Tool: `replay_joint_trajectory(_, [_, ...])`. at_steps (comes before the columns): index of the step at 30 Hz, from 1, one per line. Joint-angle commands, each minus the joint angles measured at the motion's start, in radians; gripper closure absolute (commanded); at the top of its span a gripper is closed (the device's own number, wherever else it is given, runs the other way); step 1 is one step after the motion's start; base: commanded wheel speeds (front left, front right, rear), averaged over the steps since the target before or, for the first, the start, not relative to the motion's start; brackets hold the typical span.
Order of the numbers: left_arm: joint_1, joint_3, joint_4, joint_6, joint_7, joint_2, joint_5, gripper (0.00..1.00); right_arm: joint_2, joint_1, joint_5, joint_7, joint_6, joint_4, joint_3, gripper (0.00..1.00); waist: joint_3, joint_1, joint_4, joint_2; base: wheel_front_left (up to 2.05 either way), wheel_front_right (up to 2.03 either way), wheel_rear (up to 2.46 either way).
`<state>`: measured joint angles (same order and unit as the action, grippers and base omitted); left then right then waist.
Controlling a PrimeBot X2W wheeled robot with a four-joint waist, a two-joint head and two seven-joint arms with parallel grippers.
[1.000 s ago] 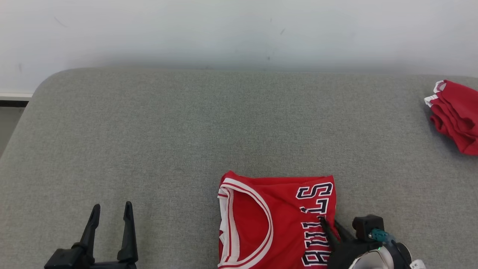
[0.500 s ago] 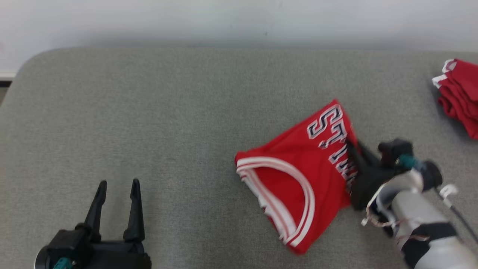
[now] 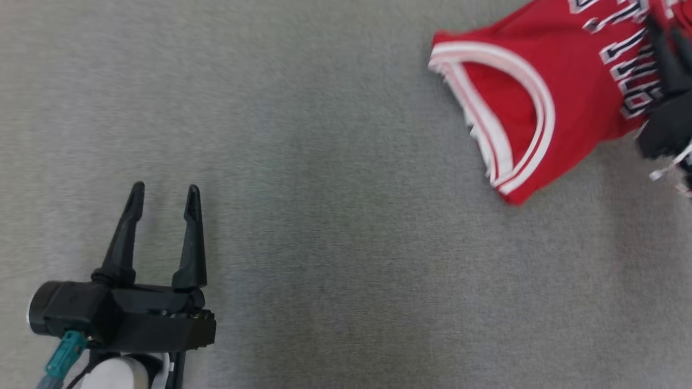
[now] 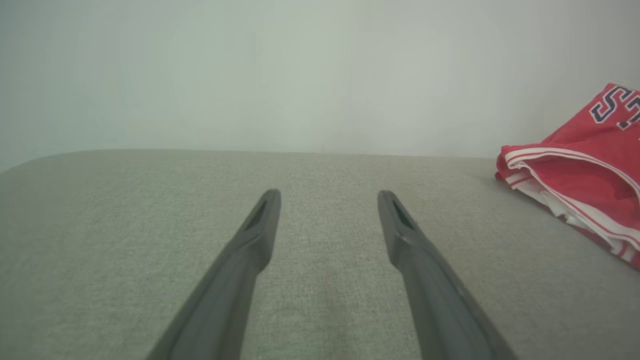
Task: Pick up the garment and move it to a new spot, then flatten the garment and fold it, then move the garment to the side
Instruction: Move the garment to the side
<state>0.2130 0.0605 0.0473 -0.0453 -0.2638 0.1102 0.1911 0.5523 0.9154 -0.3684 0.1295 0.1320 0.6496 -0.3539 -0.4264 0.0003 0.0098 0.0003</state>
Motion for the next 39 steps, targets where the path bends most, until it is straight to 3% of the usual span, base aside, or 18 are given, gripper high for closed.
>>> replay_joint_trajectory(1, [0.013, -0.007, 0.012, -0.003, 0.0, 0.01, -0.006, 0.0, 0.029, 0.024, -0.009, -0.009, -0.003, -0.022, 0.01, 1.0, -0.113, -0.0003, -0.111, -0.0003, 0.0, 0.0, 0.0])
replay_joint_trajectory(7, [-0.003, -0.035, 0.062, 0.006, 0.0, 0.025, -0.011, 0.0, 0.144, 0.075, -0.06, -0.077, -0.003, -0.082, 0.023, 1.0, -0.159, -0.0003, -0.169, -0.0003, 0.0, 0.0, 0.0])
replay_joint_trajectory(14, [-0.018, -0.032, 0.12, 0.004, 0.013, 0.048, -0.019, 0.0, 0.27, 0.148, -0.081, -0.152, -0.003, -0.068, 0.017, 1.0, -0.197, -0.0003, -0.186, -0.0003, 0.0, 0.0, 0.0])
replay_joint_trajectory(25, [-0.005, -0.025, 0.182, 0.007, 0.035, 0.065, -0.02, 0.0, 0.315, 0.295, 0.012, -0.218, -0.003, 0.12, -0.046, 1.0, -0.235, -0.0003, -0.166, -0.0003, 0.0, 0.0, 0.0])
replay_joint_trajectory(26, [-0.004, -0.024, 0.184, 0.008, 0.035, 0.066, -0.02, 0.0, 0.313, 0.3, 0.022, -0.222, -0.003, 0.142, -0.052, 0.97, -0.237, -0.0003, -0.163, -0.0003, 0.0, 0.0, 0.0])
replay_joint_trajectory(27, [-0.002, -0.025, 0.185, 0.008, 0.035, 0.066, -0.02, 0.0, 0.313, 0.309, 0.033, -0.209, -0.003, 0.156, -0.056, 0.67, -0.24, -0.0003, -0.159, -0.0003, 0.0, 0.0, 0.0])
replay_joint_trajectory(28, [-0.001, -0.026, 0.186, 0.008, 0.035, 0.068, -0.019, 0.0, 0.309, 0.317, 0.036, -0.198, -0.003, 0.172, -0.058, 0.0, -0.241, -0.0003, -0.157, -0.0003, 0.0, 0.0, 0.0])
replay_joint_trajectory(39, [-0.015, -0.044, 0.136, 0.018, 0.019, 0.073, 0.004, 0.0, 0.227, 0.372, 0.102, -0.02, -0.003, 0.241, -0.064, 0.0, -0.185, -0.0003, -0.165, -0.0003, 0.0, 0.0, 0.0])
